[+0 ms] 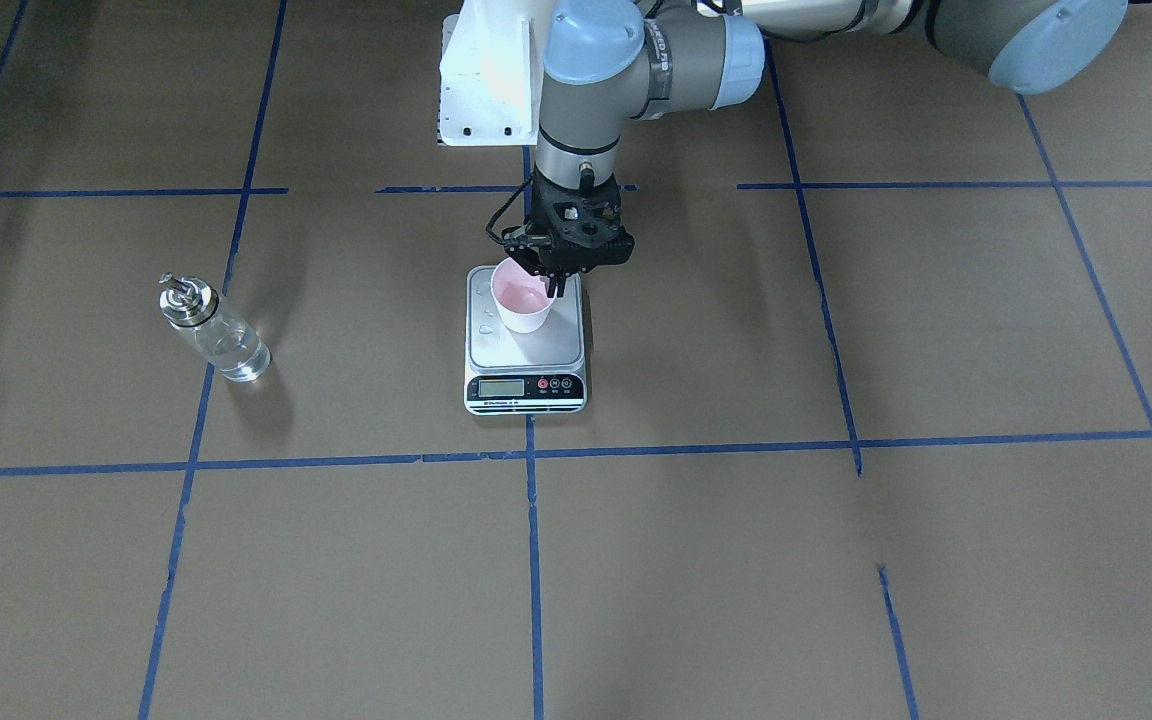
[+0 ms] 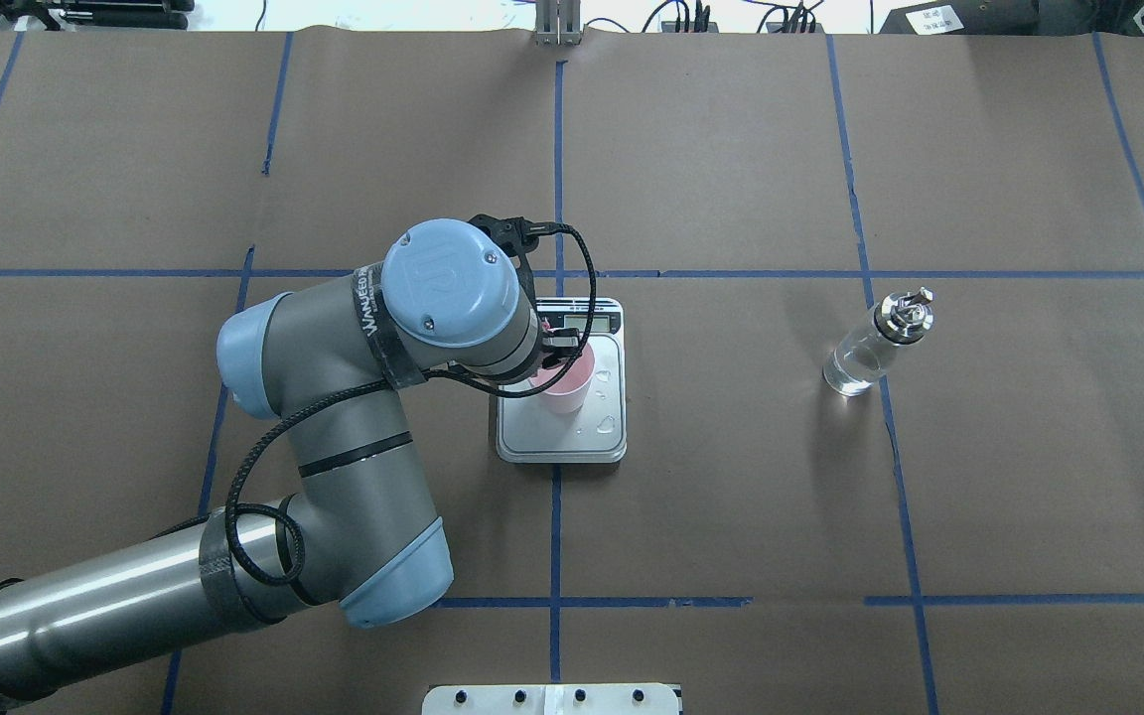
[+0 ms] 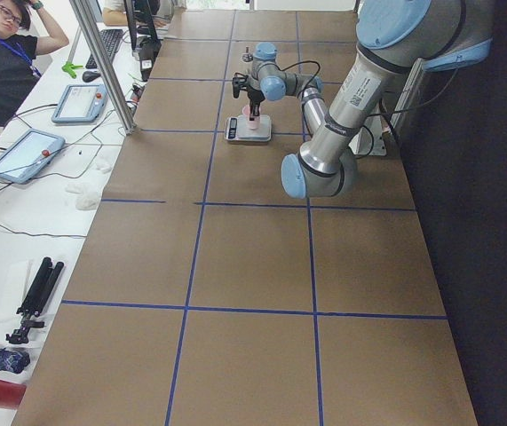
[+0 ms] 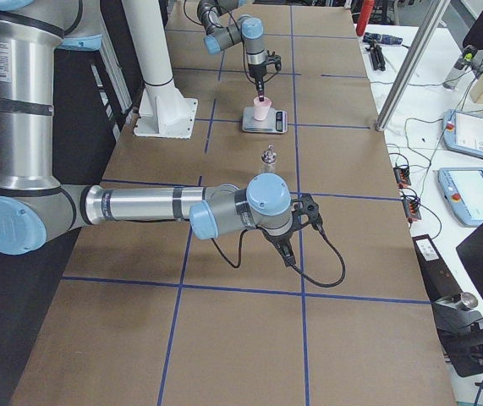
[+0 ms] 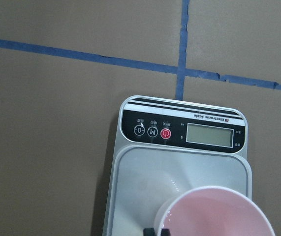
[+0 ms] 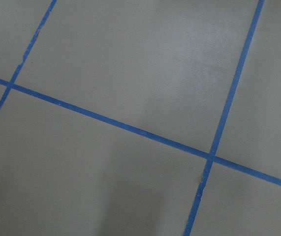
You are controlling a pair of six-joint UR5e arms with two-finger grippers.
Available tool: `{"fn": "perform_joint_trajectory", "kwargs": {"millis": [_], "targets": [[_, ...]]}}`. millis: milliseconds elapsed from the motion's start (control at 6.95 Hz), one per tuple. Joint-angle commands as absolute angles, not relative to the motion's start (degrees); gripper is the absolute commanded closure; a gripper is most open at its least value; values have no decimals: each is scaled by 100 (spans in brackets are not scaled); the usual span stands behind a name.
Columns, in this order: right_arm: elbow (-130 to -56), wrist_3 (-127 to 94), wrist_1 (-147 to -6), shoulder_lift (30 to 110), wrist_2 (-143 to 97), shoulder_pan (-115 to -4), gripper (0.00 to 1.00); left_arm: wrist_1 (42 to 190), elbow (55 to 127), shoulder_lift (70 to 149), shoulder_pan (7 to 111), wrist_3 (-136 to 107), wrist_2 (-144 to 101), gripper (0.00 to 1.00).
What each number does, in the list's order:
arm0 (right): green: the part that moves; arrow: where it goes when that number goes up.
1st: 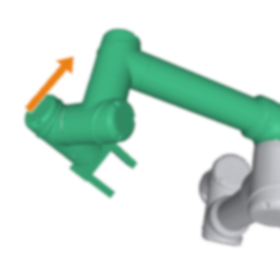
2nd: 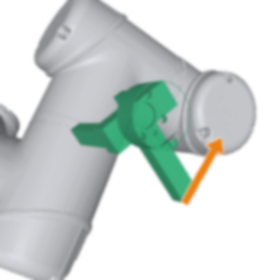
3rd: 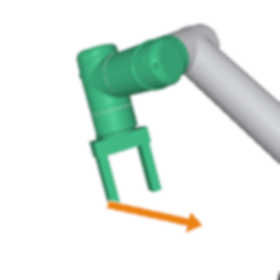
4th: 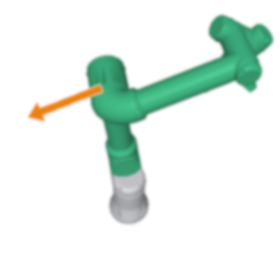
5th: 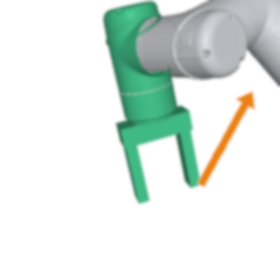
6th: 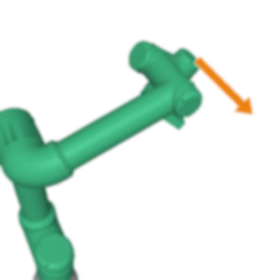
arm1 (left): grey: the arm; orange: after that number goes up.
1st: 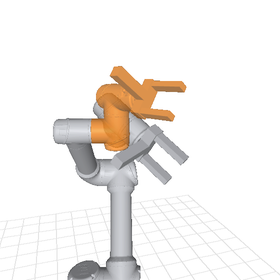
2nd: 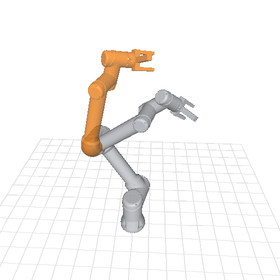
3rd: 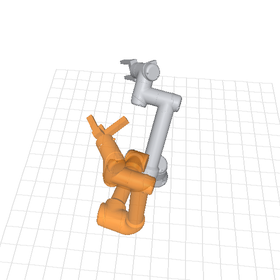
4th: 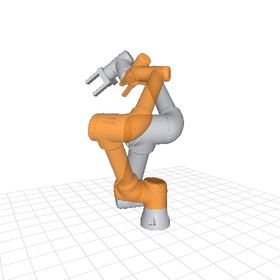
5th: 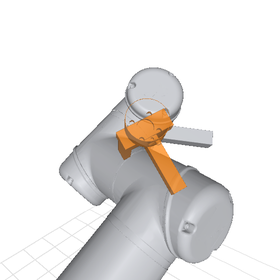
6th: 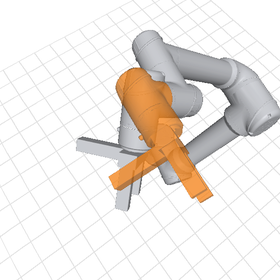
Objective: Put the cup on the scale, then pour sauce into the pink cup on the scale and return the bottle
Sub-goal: 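Carry the pink cup with the left gripper onto the scale and release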
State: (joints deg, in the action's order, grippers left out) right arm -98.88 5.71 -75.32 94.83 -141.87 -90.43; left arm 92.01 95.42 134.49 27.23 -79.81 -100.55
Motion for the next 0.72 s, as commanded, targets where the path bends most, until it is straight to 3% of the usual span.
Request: {"fn": "perform_joint_trajectory", "kwargs": {"millis": [0,288,576], "targets": [[-9888,571,-7532,9483,-14186,-9044,0,9211,9588,13465,2716,-7946,-10046,0],[-9896,563,-7532,9466,-14194,-9044,0,9098,10086,13386,2751,-7623,-10090,0],[-9966,554,-7532,9404,-14220,-9035,0,8222,11313,12801,3248,-6502,-10517,0]]}}
